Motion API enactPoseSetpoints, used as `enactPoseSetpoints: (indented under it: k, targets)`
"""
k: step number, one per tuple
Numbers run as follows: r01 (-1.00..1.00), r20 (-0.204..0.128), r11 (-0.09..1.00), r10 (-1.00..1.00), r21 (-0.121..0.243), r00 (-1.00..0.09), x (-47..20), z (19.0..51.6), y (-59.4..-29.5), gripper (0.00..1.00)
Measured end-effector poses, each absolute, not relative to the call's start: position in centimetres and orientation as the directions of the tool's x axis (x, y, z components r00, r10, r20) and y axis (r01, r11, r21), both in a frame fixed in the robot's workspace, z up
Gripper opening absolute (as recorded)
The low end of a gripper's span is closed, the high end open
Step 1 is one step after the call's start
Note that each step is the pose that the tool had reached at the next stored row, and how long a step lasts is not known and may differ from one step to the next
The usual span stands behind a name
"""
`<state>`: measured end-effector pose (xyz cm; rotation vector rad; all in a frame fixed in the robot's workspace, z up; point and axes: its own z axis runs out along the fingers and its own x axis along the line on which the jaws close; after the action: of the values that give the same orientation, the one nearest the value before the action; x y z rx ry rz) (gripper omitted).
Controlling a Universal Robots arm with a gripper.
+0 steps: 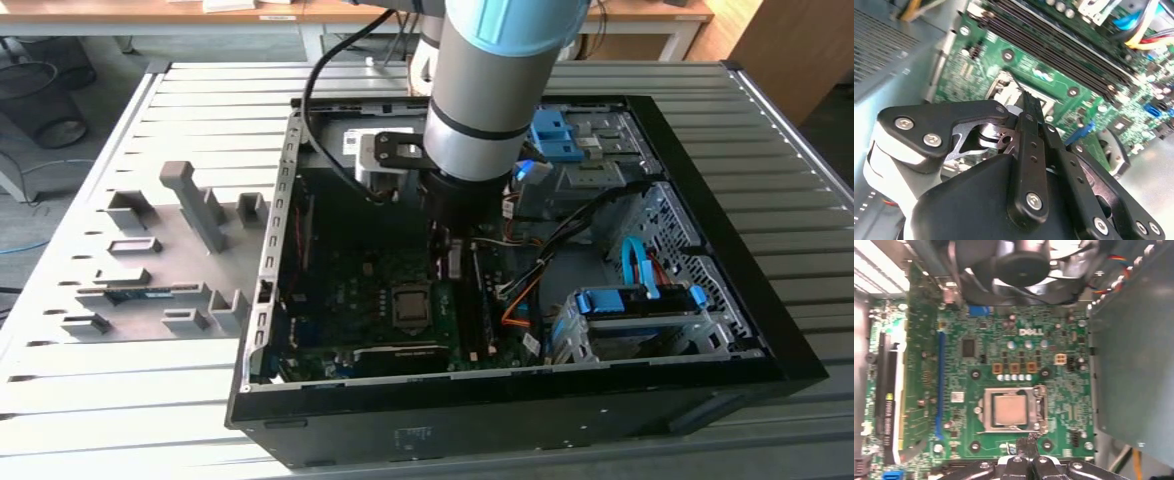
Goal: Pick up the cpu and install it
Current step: 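Install the first cpu locking lever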
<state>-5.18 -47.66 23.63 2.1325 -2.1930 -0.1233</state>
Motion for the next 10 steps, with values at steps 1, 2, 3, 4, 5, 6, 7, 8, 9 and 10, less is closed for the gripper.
enactPoseSetpoints:
  k: [1, 2, 3, 4, 5, 6, 7, 8, 9, 10]
  targets:
    - [-0.993, 0.001, 0.028, -1.000, 0.113, -0.028, -5.18, 23.61, -47.97, 0.10]
    - [-0.993, 0.001, 0.027, -1.000, 0.113, -0.027, -5.18, 23.59, -48.22, 0.10]
    - [-0.993, 0.002, 0.027, -1.000, 0.113, -0.027, -5.18, 23.57, -48.43, 0.10]
    - [-0.993, 0.002, 0.026, -1.000, 0.113, -0.026, -5.18, 23.56, -48.56, 0.10]
    - [-0.993, 0.003, 0.025, -1.000, 0.114, -0.025, -5.18, 23.53, -48.63, 0.10]
    - [-0.993, 0.004, 0.023, -1.000, 0.114, -0.022, -5.15, 23.47, -48.65, 0.10]
    - [-0.993, 0.005, 0.021, -1.000, 0.115, -0.020, -5.12, 23.41, -48.66, 0.10]
    - [-0.993, 0.008, 0.017, -1.000, 0.117, -0.016, -5.06, 23.35, -48.67, 0.10]
    - [-0.993, 0.010, 0.012, -1.000, 0.118, -0.011, -4.96, 23.26, -48.67, 0.10]
    - [-0.993, 0.013, 0.008, -1.000, 0.120, -0.007, -4.88, 23.17, -48.67, 0.10]
